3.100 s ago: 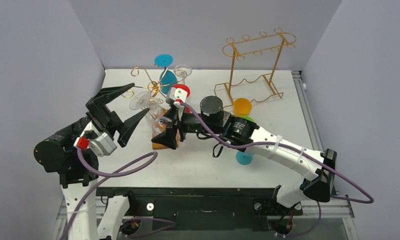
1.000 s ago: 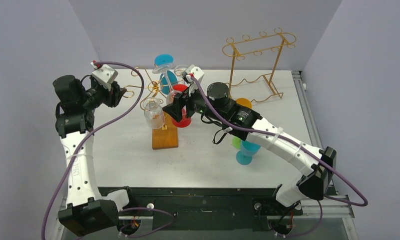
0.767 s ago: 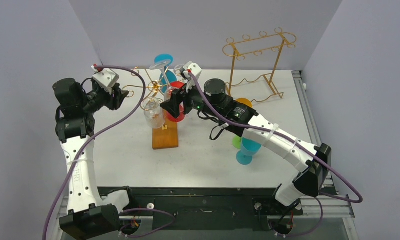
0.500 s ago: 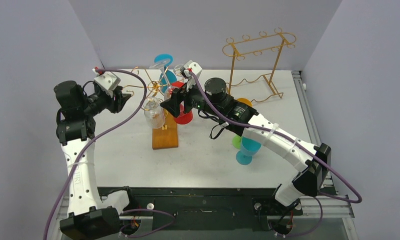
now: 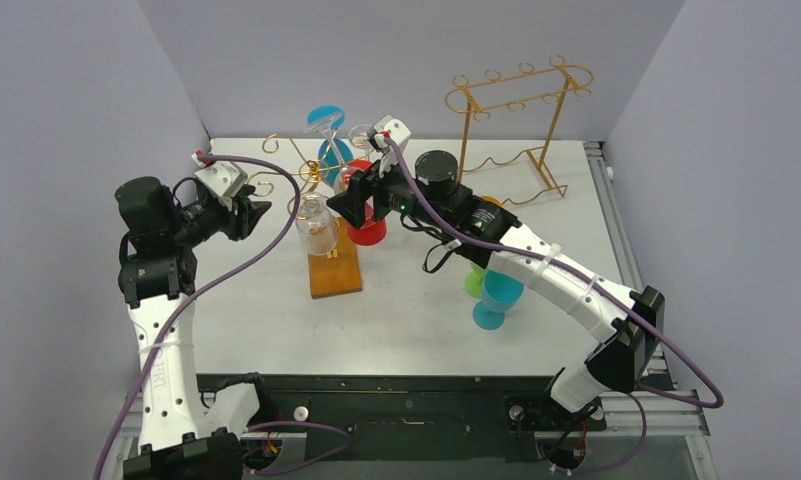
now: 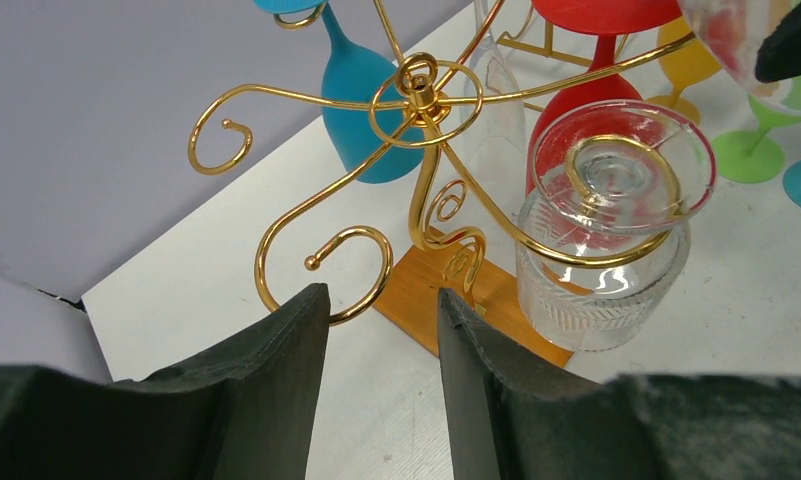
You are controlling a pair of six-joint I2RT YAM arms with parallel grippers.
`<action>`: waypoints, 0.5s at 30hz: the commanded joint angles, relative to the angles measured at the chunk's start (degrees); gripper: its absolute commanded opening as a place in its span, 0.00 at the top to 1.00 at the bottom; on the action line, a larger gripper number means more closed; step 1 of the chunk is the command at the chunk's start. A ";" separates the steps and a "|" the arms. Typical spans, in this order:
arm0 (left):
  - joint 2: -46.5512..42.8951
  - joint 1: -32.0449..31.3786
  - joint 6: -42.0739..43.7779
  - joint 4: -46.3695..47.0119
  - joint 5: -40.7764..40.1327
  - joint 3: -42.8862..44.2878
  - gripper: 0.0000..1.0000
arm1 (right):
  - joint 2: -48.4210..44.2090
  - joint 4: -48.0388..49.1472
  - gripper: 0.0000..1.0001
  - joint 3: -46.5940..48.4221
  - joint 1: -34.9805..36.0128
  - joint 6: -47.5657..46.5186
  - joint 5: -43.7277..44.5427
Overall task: Place the wine glass upside down on the wine glass rack
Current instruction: Adjust the wine rack at the center of the board.
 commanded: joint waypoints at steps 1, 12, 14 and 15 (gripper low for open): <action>-1.12 -1.07 -2.32 -1.76 1.92 -1.56 0.60 | 0.15 2.46 1.00 1.84 -2.05 -2.15 2.31; -2.03 -3.57 -6.21 0.13 4.81 -3.13 0.60 | -0.61 2.29 1.00 0.28 -3.83 -3.10 2.40; -2.14 -4.02 -6.69 0.27 5.64 -3.56 0.60 | -0.80 2.29 1.00 -0.07 -4.16 -3.24 2.49; -2.18 -4.23 -6.92 0.32 5.91 -3.84 0.60 | -0.93 2.29 1.00 -0.31 -4.30 -3.33 2.56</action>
